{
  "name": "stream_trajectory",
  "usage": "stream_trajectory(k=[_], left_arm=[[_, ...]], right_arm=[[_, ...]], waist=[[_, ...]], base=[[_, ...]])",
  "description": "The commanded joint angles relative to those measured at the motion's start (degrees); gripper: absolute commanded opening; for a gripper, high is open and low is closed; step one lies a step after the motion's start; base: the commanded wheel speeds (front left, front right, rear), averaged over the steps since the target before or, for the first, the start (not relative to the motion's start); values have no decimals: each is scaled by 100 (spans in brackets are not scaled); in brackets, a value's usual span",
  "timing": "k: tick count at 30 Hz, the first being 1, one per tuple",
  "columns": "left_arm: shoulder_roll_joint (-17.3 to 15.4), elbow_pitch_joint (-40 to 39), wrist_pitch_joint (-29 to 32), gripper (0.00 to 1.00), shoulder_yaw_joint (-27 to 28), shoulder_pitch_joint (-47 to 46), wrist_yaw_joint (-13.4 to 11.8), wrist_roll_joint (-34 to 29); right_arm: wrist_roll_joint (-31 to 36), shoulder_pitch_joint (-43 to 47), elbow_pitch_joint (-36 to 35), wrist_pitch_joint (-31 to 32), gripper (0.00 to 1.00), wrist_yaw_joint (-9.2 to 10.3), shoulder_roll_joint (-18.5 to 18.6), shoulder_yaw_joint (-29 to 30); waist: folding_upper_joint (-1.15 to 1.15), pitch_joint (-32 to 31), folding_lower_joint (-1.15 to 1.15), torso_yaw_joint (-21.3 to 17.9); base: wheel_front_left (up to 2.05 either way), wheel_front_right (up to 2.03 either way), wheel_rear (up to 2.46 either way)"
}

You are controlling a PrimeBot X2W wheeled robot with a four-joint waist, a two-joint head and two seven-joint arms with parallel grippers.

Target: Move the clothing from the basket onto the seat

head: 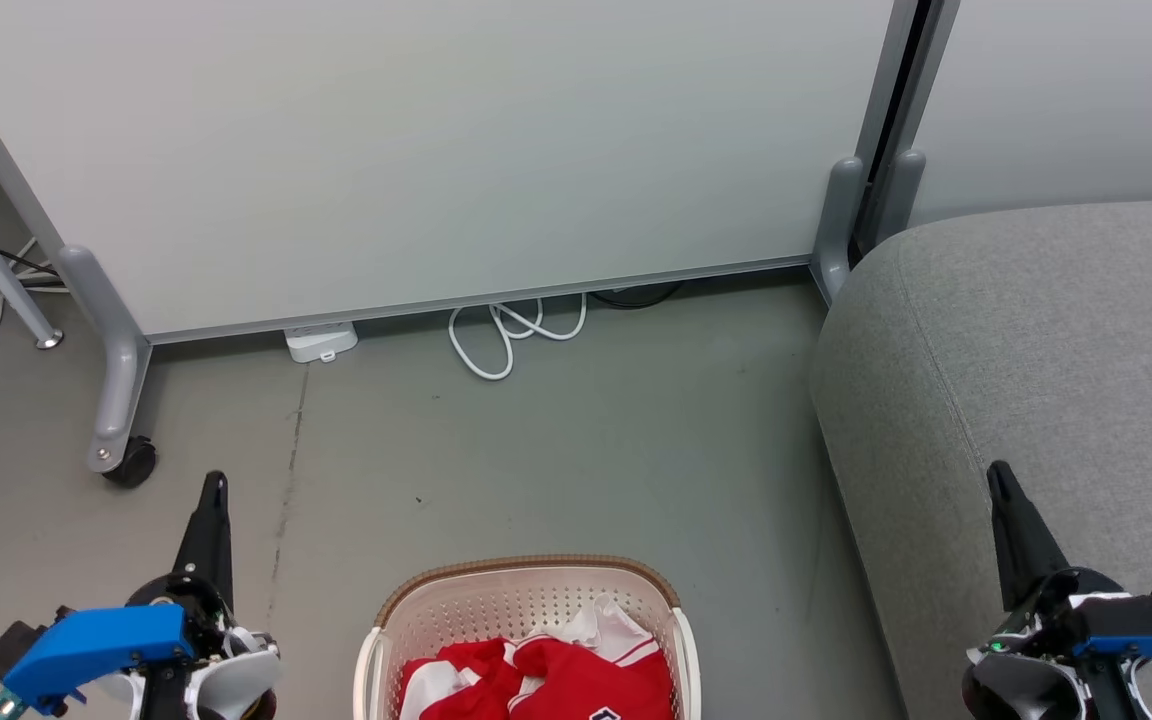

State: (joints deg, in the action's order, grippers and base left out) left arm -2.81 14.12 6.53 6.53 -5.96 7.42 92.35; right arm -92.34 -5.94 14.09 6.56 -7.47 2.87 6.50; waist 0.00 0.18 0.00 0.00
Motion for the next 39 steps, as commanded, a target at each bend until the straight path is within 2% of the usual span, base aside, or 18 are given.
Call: stream_trajectory(k=[1,2,9,15,28,39], left_arm=[[8,39,-14,0,-5,23,0,-6],[19,91,-15,100,-7,75,0,-6],[46,157,-168,100,-54,179,0,-151],[39,93,-337,100,-77,134,-2,-584],[28,-172,-642,100,-297,88,-258,-2007],[18,-273,-887,100,-631,56,-492,-3429]], right_arm=[[6,27,37,-8,0,1,-1,-7],[6,73,93,-11,100,8,-5,-10],[160,182,150,-167,100,9,-16,-59],[518,190,82,-337,100,7,-13,-84],[1776,205,-152,-642,100,5,-9,-264],[3115,204,-293,-890,100,3,-5,-446]], waist=[[0,0,0,0],[0,1,0,0],[0,6,0,4],[0,15,0,10],[0,40,0,25],[0,47,0,26]], base=[[0,0,0],[0,0,0],[0,0,0],[0,0,0],[0,0,0],[0,0,0]])
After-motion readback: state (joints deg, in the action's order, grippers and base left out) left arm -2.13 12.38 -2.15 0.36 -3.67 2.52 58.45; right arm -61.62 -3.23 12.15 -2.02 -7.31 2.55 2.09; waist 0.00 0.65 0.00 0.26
